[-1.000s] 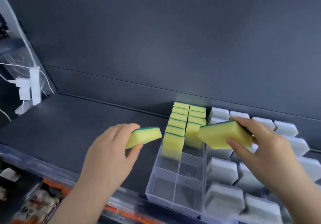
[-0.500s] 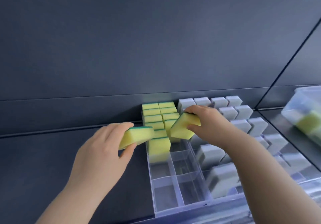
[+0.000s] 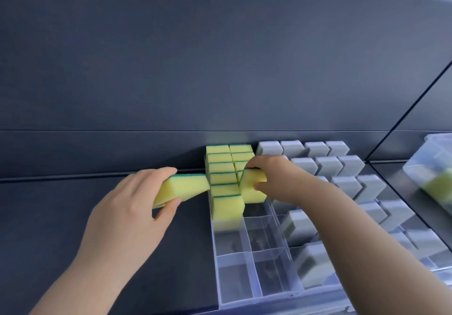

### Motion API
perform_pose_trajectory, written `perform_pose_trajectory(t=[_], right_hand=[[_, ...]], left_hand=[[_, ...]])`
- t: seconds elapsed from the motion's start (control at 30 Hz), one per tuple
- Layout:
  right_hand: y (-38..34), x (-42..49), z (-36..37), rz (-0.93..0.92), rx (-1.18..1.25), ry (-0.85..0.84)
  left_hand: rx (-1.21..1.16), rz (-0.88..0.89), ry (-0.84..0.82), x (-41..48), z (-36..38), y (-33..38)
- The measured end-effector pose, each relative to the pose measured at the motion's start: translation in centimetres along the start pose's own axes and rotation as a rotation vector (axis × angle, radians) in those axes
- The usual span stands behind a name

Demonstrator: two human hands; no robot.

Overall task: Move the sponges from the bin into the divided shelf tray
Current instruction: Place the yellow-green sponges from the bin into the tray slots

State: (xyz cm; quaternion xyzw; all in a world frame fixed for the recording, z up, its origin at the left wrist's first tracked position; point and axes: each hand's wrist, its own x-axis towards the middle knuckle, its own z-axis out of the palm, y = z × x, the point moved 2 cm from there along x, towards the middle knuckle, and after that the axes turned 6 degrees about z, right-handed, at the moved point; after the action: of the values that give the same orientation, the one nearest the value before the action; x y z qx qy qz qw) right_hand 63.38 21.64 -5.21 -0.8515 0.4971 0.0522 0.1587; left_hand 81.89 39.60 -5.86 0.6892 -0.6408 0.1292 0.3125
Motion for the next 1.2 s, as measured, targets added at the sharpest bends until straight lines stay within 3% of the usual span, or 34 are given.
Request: perform_pose_trajectory(t=[0.97, 1.2], right_hand=[[0.9, 0.8, 0.6, -0.121, -0.135, 0.029], [3.3, -0.4, -1.0, -0.122, 0.053, 0.128]], left_hand=[[0.07, 0.028, -0.002, 0.5, -0.5, 0.8], [-0.314, 0.039, -0.061, 3.9, -1.1, 3.1]])
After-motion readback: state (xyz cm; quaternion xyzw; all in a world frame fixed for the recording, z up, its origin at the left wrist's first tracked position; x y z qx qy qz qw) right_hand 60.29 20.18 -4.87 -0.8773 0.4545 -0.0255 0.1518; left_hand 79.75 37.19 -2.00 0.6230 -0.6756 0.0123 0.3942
